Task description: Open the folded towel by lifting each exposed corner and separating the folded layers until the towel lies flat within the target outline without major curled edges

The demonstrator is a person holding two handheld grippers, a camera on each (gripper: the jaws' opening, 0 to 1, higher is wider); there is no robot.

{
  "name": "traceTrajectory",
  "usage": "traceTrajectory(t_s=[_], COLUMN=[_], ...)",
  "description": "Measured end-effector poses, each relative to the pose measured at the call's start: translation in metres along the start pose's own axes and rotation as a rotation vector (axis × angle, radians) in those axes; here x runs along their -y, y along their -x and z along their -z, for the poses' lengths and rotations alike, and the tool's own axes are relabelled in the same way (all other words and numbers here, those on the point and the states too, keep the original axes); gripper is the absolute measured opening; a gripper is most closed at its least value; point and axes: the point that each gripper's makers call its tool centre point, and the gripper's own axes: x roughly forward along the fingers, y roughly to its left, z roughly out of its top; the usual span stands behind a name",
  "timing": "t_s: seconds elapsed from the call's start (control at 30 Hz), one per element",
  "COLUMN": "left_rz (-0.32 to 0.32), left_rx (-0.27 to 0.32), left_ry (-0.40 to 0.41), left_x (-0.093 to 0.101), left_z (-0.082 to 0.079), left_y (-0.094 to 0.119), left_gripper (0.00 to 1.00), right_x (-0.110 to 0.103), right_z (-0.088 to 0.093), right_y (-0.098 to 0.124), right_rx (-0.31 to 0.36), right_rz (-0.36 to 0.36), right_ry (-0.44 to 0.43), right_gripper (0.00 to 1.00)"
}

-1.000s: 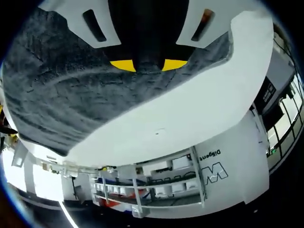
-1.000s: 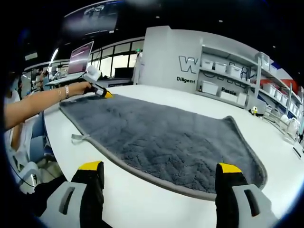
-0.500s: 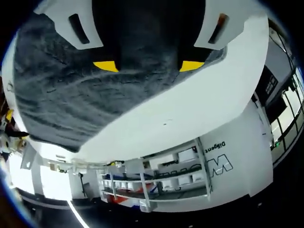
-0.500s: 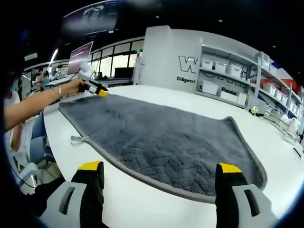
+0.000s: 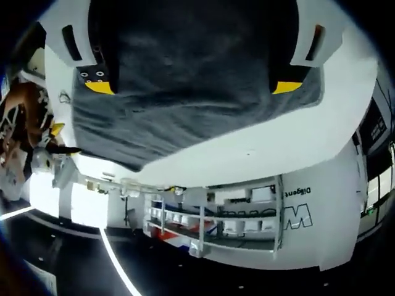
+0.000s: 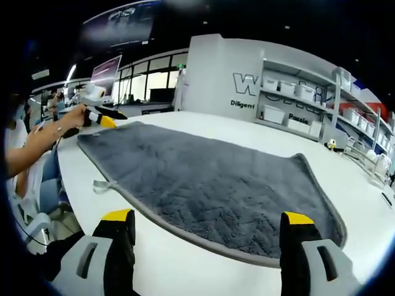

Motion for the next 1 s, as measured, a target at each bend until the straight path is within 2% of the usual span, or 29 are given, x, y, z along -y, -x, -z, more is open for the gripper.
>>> traceTrajectory(t_s=[0.2,0.3,0.57,0.7,0.87,1.0], left_rz=[-0.004,-0.03,-0.09,-0.103,-0.131,-0.131], left_rx=[0.046,0.075,0.055,0.069,0.055,0.067], left_ry=[0.019,0.026,0.006,0.012,0.005,0.036], left_x=[0.013,0.019,0.034,0.041,0.044,0.045], left_z=[0.006,0.013,0.041,0.047,0.059,0.063], left_y=[0.029,0.047,0.085,0.097,0.11,0.119], left_gripper=[0.99,0.99,0.99,0.99,0.99,0.99], right_x=[0.004,0.006,0.01,0.015,0.018,0.02], right_z=[0.0,0.001,0.005,0.004,0.003,0.003], right_y=[0.0,0.0,0.002,0.004,0.006,0.008], right_rx=[0.001,-0.004,-0.016,-0.013,-0.013,-0.011], right_rz=[0.003,0.005,0.005,0.008,0.006,0.006], right_ry=[-0.009,-0.014,-0.023,-0.036,-0.041,-0.046], right_gripper=[0.99,0.99,0.99,0.99,0.99,0.99])
